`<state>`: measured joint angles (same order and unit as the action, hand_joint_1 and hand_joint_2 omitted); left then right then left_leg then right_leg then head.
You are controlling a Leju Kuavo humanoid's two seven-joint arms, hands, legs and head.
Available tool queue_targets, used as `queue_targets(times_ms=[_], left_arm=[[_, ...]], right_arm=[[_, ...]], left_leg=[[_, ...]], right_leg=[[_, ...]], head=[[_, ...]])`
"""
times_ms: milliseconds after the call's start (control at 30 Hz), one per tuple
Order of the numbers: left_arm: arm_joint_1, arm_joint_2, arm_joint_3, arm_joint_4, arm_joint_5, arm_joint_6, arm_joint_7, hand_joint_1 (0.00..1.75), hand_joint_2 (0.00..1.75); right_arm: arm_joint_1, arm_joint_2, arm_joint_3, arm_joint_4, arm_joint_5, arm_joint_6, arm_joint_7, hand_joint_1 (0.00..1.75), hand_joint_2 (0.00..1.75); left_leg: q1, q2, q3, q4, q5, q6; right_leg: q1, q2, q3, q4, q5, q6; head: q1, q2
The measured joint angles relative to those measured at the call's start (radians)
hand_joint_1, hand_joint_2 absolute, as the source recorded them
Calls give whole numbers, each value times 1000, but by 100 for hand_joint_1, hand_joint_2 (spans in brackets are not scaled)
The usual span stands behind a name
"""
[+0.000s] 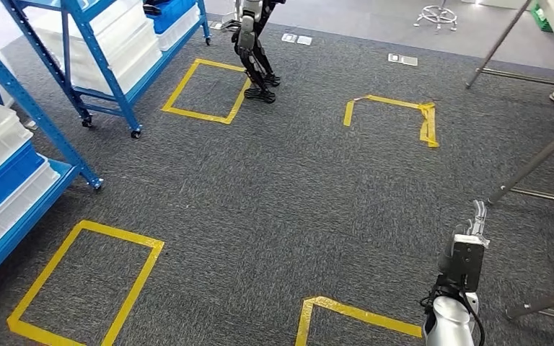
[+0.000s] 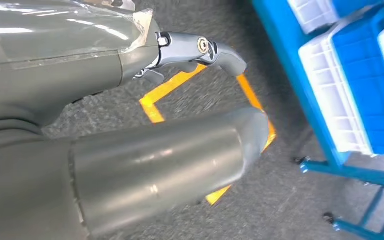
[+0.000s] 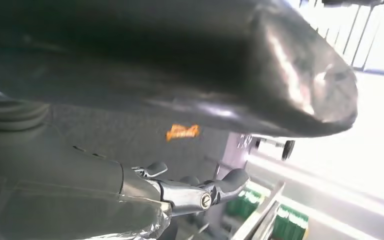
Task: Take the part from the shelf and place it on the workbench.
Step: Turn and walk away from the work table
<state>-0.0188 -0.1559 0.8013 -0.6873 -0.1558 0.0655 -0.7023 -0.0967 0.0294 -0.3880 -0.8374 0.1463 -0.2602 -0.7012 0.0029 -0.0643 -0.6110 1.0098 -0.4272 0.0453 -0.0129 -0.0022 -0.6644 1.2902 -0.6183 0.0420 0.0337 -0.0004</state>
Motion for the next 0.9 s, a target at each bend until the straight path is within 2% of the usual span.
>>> queue_targets(times_ms=[33,67,100,133,167,233,267,333,400,433,467,500,533,567,600,633,667,700,767,800,833,900], left_arm=[[3,-4,-4,-16,-1,2,0,0,0],[6,-8,-10,-31,0,4,0,0,0],[8,-12,-15,-44,3,7,0,0,0],[11,-15,-20,-55,7,10,0,0,0],[14,-17,-26,-66,12,13,0,0,0],[21,-18,-33,-80,22,17,0,0,0],[25,-19,-35,-85,27,18,0,0,0],[27,-19,-38,-95,34,20,0,0,0],[26,-21,-41,-102,38,23,0,0,0],[27,-22,-43,-104,39,23,0,0,0],[30,-22,-45,-105,40,24,0,0,0],[33,-23,-46,-105,41,24,0,0,0],[35,-23,-46,-105,43,24,0,0,0],[35,-23,-46,-105,45,25,0,0,0],[35,-23,-45,-105,46,26,0,0,0],[33,-23,-46,-105,47,28,0,0,0],[32,-23,-46,-105,46,31,0,0,0],[32,-23,-46,-105,46,33,0,0,0],[35,-23,-46,-104,46,35,0,0,0],[37,-23,-46,-104,47,36,0,0,0],[37,-23,-45,-104,48,35,0,0,0],[36,-24,-45,-103,48,35,0,0,0]], right_arm=[[6,5,2,-10,2,2,0,0,0],[9,8,4,-18,7,3,0,0,0],[10,9,6,-22,14,5,0,0,0],[11,10,9,-24,22,7,0,0,0],[11,12,12,-23,28,8,0,0,0],[11,20,19,-21,34,8,0,0,0],[9,25,23,-20,35,8,0,0,0],[9,32,30,-17,44,4,0,0,0],[11,35,35,-11,57,-6,0,0,0],[12,36,37,-5,65,-13,0,0,0],[11,37,39,1,74,-22,0,0,0],[9,38,40,10,84,-34,0,0,0],[6,38,40,20,93,-48,0,0,0],[2,38,41,30,100,-60,0,0,0],[-3,38,40,40,104,-70,0,0,0],[-6,37,40,49,106,-77,0,0,0],[-9,36,40,58,108,-81,0,0,0],[-13,35,40,66,110,-84,0,0,0],[-20,34,39,79,115,-91,0,0,0],[-22,33,40,85,117,-95,0,0,0],[-23,32,40,89,119,-99,0,0,0],[-21,26,40,100,121,-104,0,0,0]], left_leg=[[0,-14,2,1,0,-1],[1,-28,3,1,0,-2],[-1,-40,2,4,0,-6],[-2,-51,0,6,0,-11],[-3,-61,-3,6,1,-17],[-2,-78,-9,3,7,-29],[-1,-75,-13,5,6,-34],[-3,-25,-37,54,-29,-43],[-1,37,-95,178,-95,-51],[1,49,-127,245,-122,-55],[3,55,-148,287,-132,-57],[5,59,-150,294,-125,-59],[7,65,-130,257,-99,-60],[7,81,-93,189,-65,-58],[5,107,-53,115,-39,-56],[2,126,-22,58,-21,-51],[-2,139,-5,24,-14,-46],[-7,138,-2,13,-15,-41],[-7,110,-1,7,-12,-27],[-5,98,2,2,-9,-20],[-2,86,5,-3,-6,-13],[1,60,6,-6,-2,-4]], right_leg=[[-1,5,19,-49,27,9],[-4,21,51,-124,62,17],[-6,42,81,-193,91,21],[-8,57,103,-244,112,21],[-8,66,115,-271,122,17],[-8,51,117,-276,128,3],[-9,41,117,-278,130,-2],[-15,19,119,-282,134,-18],[-12,-7,119,-283,132,-29],[-10,-21,119,-283,131,-30],[-9,-35,120,-282,130,-31],[-9,-48,121,-282,128,-32],[-9,-61,123,-282,127,-32],[-9,-72,125,-282,125,-31],[-6,-83,128,-282,122,-29],[-2,-94,131,-282,118,-24],[3,-104,134,-281,115,-19],[6,-116,136,-283,112,-14],[7,-132,141,-285,107,-4],[6,-119,139,-276,99,0],[5,-92,128,-248,83,0],[1,-28,73,-128,30,-8]], head=[[0,0],[0,0],[0,0],[0,0],[0,0],[-1,0],[-1,0],[-4,0],[-7,0],[-8,0],[-8,0],[-8,0],[-8,0],[-8,0],[-8,0],[-7,0],[-5,0],[-4,0],[-2,0],[-2,0],[-2,0],[0,0]])
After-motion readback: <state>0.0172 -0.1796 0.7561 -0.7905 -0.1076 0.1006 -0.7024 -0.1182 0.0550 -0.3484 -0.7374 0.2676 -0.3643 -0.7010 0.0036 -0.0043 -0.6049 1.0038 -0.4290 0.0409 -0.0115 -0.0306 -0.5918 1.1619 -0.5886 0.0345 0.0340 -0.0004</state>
